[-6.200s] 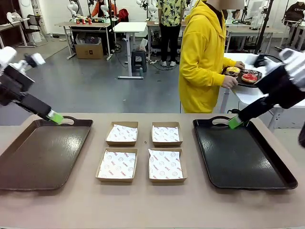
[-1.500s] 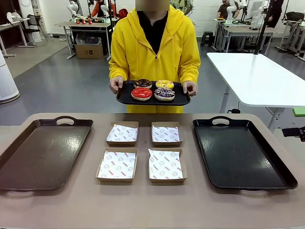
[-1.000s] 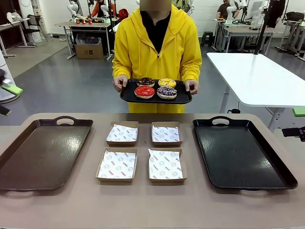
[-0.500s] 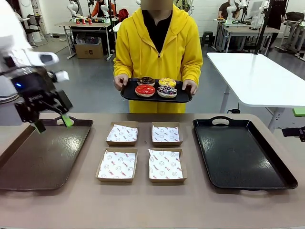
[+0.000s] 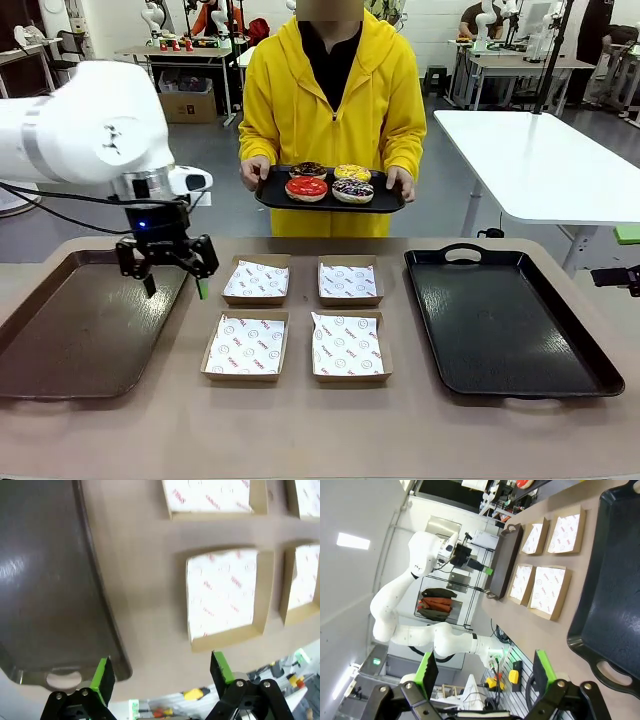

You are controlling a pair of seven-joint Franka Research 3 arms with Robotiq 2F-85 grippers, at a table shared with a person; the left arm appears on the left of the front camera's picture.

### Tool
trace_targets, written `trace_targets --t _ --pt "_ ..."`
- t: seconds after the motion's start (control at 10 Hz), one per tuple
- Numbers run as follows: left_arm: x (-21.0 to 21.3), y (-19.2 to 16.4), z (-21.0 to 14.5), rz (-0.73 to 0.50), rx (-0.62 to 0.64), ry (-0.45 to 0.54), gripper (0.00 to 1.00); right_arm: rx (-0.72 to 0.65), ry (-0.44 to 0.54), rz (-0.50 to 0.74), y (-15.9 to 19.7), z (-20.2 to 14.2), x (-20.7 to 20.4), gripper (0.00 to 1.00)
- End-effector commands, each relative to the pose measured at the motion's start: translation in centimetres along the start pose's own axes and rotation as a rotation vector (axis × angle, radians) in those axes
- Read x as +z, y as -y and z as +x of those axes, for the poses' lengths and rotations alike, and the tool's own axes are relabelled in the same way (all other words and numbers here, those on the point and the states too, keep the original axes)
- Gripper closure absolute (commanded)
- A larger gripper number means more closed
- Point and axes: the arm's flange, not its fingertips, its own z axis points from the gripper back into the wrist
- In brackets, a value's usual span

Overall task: Individually package the donuts and arrange them on the tray.
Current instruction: Pick up one Paper togo box.

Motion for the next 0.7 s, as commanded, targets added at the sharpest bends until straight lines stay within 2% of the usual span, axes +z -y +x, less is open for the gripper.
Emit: trace_targets --t 0.0,0.1,0.2,0.6 --pt "-1.2 1.9 0.7 0.052 0.035 0.071 0.0 0.013 0.007 0.017 0.1 0.1 -0.1 0.0" --pt "-2.0 3.1 1.0 0.086 0.045 0.137 0.0 0.013 0.007 0.017 0.1 0.1 -0.1 0.0" --pt "-2.7 3.9 0.9 0.113 0.041 0.154 0.0 0.013 0.007 0.017 0.1 0.1 -0.1 0.0" --pt "-2.3 3.9 0.9 0.077 0.007 0.133 0.0 0.013 0.007 0.017 0.1 0.1 -0.1 0.0"
